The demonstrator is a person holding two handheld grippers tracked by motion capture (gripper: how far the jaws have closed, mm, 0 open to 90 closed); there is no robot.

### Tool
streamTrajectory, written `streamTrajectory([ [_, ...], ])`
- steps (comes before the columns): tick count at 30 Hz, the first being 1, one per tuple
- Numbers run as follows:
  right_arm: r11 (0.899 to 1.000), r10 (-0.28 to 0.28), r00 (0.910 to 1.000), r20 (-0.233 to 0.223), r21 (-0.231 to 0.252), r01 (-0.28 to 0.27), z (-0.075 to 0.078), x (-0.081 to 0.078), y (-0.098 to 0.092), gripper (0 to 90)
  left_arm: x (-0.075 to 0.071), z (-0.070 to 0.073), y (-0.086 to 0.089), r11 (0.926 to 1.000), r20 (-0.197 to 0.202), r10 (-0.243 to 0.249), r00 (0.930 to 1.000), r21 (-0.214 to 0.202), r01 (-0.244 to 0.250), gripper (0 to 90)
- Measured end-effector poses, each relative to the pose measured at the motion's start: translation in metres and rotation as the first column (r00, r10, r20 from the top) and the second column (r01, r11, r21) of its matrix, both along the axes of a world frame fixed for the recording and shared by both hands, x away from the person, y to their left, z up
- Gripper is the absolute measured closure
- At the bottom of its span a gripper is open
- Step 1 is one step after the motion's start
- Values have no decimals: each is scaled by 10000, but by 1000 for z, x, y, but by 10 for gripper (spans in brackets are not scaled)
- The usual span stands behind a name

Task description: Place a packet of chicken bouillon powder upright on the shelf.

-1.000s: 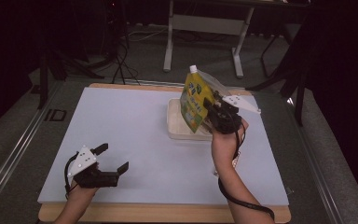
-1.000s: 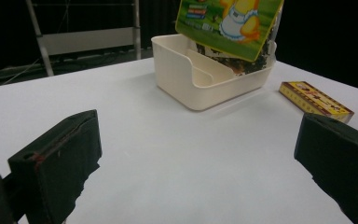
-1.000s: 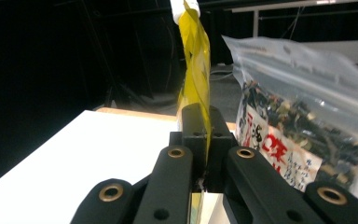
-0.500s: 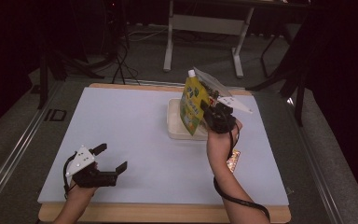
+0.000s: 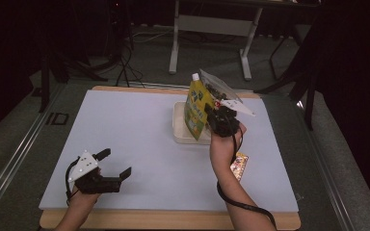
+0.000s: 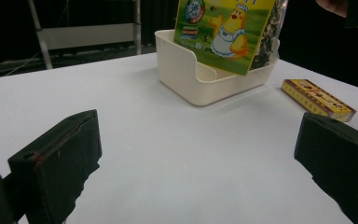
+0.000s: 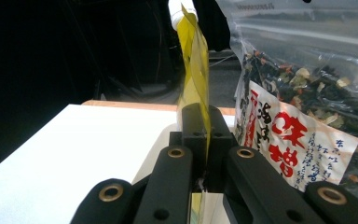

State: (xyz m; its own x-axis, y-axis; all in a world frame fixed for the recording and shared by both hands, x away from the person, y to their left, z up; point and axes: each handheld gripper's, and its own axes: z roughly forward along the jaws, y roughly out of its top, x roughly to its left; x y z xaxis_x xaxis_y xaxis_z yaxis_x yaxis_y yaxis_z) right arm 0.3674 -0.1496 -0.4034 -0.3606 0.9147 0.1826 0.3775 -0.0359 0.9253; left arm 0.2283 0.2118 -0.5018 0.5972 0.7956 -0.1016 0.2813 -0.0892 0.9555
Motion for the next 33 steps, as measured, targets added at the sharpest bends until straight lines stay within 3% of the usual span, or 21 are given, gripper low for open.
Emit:
streamTrajectory([
  [8,9998,115,9999,103,-160,-114,-1,5,7,900,1,-2,0,10000,-86,-75,9999,45,76,8],
  [14,9944,258,9991,348,-1030,-220,0,11,12,900,1,-3,0,9999,-136,-111,9998,80,112,8],
  [25,9846,334,9980,540,-1730,-236,1,18,6,900,1,-4,-2,9995,-216,-282,9994,101,284,8],
  [29,9712,484,9945,932,-2370,-250,0,17,10,900,1,-4,-2,9995,-225,-299,9993,100,302,8],
  [33,9647,598,9921,1101,-2617,-291,-1,18,11,900,1,-5,-2,9995,-245,-304,9992,85,306,8],
])
